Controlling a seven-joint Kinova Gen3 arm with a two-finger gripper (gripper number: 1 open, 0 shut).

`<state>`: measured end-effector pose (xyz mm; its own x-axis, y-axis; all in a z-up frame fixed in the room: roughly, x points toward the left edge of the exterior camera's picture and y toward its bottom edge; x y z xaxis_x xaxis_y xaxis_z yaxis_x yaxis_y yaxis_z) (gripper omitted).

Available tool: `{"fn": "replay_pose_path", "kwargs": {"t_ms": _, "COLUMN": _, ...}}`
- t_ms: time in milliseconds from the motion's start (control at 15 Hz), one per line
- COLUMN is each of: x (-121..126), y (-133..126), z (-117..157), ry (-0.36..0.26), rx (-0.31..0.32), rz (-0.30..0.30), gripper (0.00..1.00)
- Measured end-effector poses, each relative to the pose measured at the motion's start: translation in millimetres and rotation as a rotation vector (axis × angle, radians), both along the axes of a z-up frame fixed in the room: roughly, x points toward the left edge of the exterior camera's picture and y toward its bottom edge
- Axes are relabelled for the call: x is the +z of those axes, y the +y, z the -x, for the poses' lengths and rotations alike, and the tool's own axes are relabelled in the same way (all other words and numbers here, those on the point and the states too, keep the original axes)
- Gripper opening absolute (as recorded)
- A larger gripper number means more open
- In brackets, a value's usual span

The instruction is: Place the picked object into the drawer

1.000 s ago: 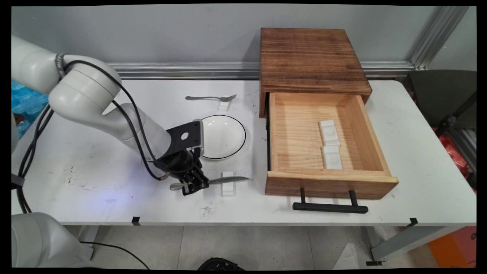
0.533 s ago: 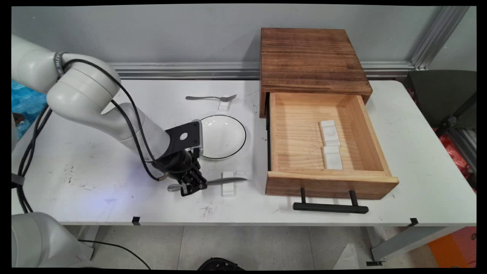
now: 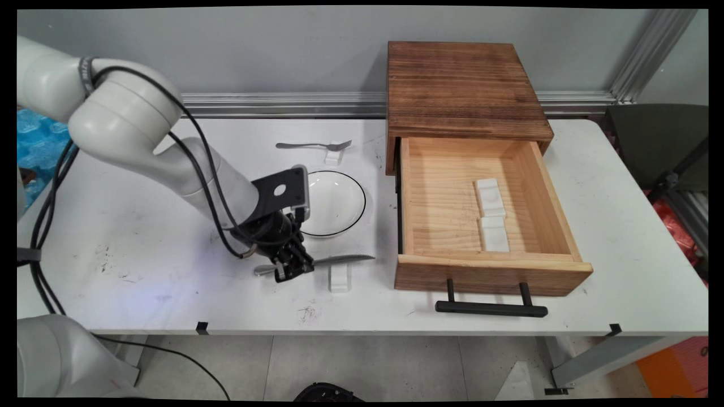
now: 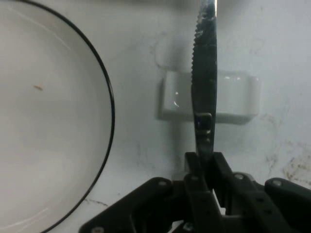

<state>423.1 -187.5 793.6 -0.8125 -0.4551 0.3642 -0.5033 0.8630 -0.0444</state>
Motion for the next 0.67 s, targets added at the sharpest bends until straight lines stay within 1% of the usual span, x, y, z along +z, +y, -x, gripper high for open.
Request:
{"fn": "replay_pose_path", "kwargs": {"t_ms": 267, "x": 17.2, "y": -4.8, "z": 1.5, "ry": -0.014, "rx": -0.006, "rz": 0.001, "gripper": 0.0}}
{"fn": "replay_pose_path", "kwargs": {"t_ms": 667, "x": 48.4, "y": -4.4, "z": -2.7, "ry": -0.05, "rx": -0.017, "rz": -0.018, "gripper": 0.0}}
